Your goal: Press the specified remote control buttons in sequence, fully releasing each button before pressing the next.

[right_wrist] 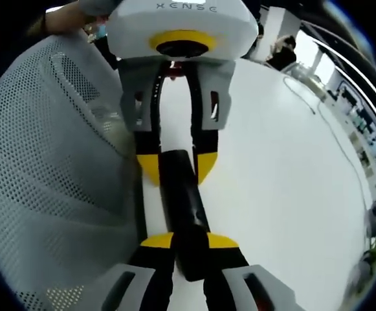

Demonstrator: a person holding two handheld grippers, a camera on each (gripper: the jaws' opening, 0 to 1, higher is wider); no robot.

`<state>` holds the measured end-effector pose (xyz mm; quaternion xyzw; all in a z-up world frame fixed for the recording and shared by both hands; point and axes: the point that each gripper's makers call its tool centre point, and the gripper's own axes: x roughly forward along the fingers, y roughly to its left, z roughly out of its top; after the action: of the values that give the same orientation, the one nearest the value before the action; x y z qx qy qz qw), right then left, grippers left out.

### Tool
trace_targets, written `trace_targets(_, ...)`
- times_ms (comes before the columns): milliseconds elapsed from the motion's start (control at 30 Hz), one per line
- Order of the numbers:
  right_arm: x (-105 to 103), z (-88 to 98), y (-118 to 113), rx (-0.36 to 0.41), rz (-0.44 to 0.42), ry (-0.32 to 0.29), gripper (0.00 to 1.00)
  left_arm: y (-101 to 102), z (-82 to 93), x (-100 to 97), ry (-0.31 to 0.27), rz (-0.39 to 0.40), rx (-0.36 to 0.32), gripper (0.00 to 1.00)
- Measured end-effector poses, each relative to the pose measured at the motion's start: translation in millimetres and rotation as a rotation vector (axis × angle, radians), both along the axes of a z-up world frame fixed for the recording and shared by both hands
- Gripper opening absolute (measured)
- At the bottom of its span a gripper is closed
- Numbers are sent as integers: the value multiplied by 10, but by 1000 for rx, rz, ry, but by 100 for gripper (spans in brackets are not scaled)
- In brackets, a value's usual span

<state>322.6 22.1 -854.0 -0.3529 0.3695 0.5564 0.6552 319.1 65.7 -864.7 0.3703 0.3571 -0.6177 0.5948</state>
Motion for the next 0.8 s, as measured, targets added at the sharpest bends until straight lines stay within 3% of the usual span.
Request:
trace_targets(333,8,-29,-113,-36,-20,1,17,13,3,1,7,14,-18,26)
trace_targets(467,-2,-35,-113,-81,43,-44,17,15,3,1,8,14,-19,26)
trace_targets(567,-11,-21,-83,-45,-12,-6,17,14,4,1,8,16,-21,26)
trace_targets(800,-9,-15,-70,-42,9,-17,17,13,6,1,10,17,-22,26)
